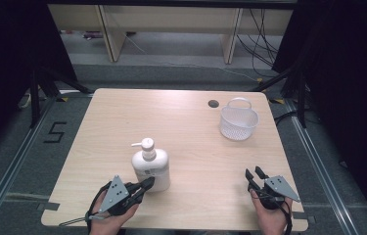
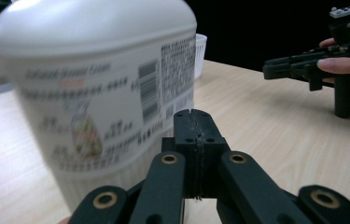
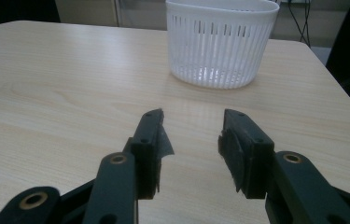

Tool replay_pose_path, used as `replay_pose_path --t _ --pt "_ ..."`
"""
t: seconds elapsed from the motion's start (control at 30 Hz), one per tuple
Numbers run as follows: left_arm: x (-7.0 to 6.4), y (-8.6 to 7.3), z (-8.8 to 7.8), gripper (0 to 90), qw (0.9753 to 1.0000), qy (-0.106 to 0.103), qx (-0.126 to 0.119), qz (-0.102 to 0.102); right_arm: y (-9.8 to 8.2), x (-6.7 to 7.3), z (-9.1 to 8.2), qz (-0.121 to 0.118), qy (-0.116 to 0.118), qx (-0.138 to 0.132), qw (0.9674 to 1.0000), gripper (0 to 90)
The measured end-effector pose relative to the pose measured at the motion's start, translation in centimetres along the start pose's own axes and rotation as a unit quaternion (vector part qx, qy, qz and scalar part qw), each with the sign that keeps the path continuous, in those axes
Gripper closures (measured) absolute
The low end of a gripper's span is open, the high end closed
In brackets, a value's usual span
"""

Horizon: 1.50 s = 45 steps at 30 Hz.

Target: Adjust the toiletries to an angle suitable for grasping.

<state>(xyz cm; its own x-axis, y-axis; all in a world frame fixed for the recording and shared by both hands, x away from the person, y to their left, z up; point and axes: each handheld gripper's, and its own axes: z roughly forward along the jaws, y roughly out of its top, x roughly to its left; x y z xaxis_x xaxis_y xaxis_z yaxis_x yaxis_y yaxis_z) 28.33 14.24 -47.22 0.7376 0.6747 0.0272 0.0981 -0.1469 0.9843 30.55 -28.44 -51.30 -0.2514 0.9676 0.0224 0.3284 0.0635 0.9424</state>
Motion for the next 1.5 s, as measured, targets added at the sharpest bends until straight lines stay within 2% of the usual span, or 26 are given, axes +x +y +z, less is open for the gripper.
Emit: replay_pose_path --t 0.07,0.13,0.2,0.23,0.3,0.37,0.4,0.5,0.63,0.67,0.7,0.9,0.97,1.03,1.07,1.1,1.13,1.17,1.2,1.23,1.3,1.33,1.37,1.4,1.43,1.5 --pt "-0.1 0.3 0.4 89.3 1.0 0.003 0.001 0.007 0.0 -0.1 0.0 -0.005 0.003 -0.001 1.0 59.1" --pt "-0.2 0.4 0.6 89.3 1.0 0.004 0.0 0.005 0.0 -0.2 0.2 -0.009 0.008 -0.012 0.9999 59.0" --pt "-0.1 0.4 0.8 89.4 1.0 0.006 -0.008 0.001 0.0 -0.3 0.1 -0.009 0.01 -0.011 0.9999 58.9" --pt "0.0 0.5 0.7 89.4 1.0 0.01 -0.002 0.0 0.0 -0.2 0.2 -0.005 0.015 -0.012 0.9998 58.8" --pt "0.0 0.5 0.9 89.4 0.9999 0.011 -0.001 0.002 -0.1 -0.1 0.3 -0.003 0.005 -0.015 0.9999 58.6" --pt "-0.1 0.5 1.1 89.4 0.9999 0.011 0.002 0.002 0.0 -0.1 0.2 -0.004 0.004 -0.008 1.0 58.4" --pt "-0.1 0.5 1.3 89.4 0.9999 0.012 0.001 0.004 0.0 -0.2 0.2 -0.012 0.003 -0.01 0.9999 58.3" --pt "-0.1 0.7 1.7 89.4 0.9998 0.017 0.003 0.004 0.0 -0.1 0.2 -0.009 0.005 -0.009 0.9999 58.0" --pt "0.0 0.9 2.4 89.4 0.9997 0.021 0.003 0.014 0.0 -0.3 0.2 -0.019 0.0 -0.017 0.9997 57.7" --pt "0.1 1.0 2.4 89.4 0.9996 0.023 0.01 0.015 0.0 -0.2 0.1 -0.013 -0.003 -0.007 0.9999 57.7" --pt "0.1 1.0 2.5 89.4 0.9996 0.023 0.007 0.013 0.0 -0.2 0.2 -0.01 0.008 -0.016 0.9998 57.6" --pt "0.4 1.1 2.6 89.4 0.9995 0.028 0.008 0.015 0.0 -0.3 0.2 -0.007 0.011 -0.012 0.9998 57.2" --pt "0.3 1.1 2.6 89.3 0.9995 0.026 0.001 0.015 0.0 -0.4 0.3 -0.018 0.003 -0.023 0.9996 56.9" --pt "0.2 1.1 2.1 86.4 0.9995 0.018 -0.006 0.024 0.0 -0.3 0.1 -0.01 0.006 -0.011 0.9999 56.0" --pt "0.0 1.1 1.8 83.6 0.9995 0.012 -0.011 0.028 0.0 -0.2 0.2 -0.004 0.009 -0.019 0.9998 55.1" --pt "-0.1 1.0 1.3 79.6 0.9993 0.009 -0.016 0.033 0.0 -0.1 0.0 -0.004 0.003 -0.012 0.9999 54.0" --pt "-0.2 0.8 0.8 75.8 0.9991 0.009 -0.023 0.034 0.1 0.0 0.0 -0.008 0.005 -0.021 0.9997 52.6" --pt "-0.1 0.6 0.1 72.1 0.9991 0.014 -0.021 0.033 0.3 0.1 -0.3 -0.012 0.008 -0.024 0.9996 51.1" --pt "0.2 0.2 -0.5 68.9 0.999 0.021 -0.025 0.03 0.6 0.4 -0.4 -0.006 0.02 -0.034 0.9992 49.9" --pt "0.5 -0.1 -1.3 66.1 0.9989 0.028 -0.026 0.027 1.0 0.8 -0.7 -0.008 0.019 -0.036 0.9991 49.0" --pt "1.2 -1.0 -2.6 61.0 0.9985 0.042 -0.03 0.019 1.7 1.4 -1.0 -0.02 0.04 -0.056 0.9974 46.7" --pt "1.6 -1.4 -3.2 58.1 0.9982 0.047 -0.035 0.014 1.9 2.0 -1.2 -0.016 0.033 -0.059 0.9976 45.4" --pt "2.0 -1.9 -3.8 55.5 0.9978 0.058 -0.031 0.009 2.1 2.5 -1.2 -0.022 0.035 -0.068 0.9968 44.7" --pt "2.6 -2.4 -4.1 53.2 0.9973 0.063 -0.038 0.004 2.3 2.8 -1.1 -0.031 0.048 -0.072 0.9958 44.1" --pt "3.1 -2.9 -4.7 51.2 0.997 0.073 -0.024 -0.006 2.4 3.2 -1.1 -0.028 0.046 -0.072 0.996 43.8" --pt "4.2 -4.0 -5.0 49.0 0.996 0.085 -0.018 -0.022 2.5 3.7 -1.0 -0.035 0.058 -0.079 0.9946 43.9"
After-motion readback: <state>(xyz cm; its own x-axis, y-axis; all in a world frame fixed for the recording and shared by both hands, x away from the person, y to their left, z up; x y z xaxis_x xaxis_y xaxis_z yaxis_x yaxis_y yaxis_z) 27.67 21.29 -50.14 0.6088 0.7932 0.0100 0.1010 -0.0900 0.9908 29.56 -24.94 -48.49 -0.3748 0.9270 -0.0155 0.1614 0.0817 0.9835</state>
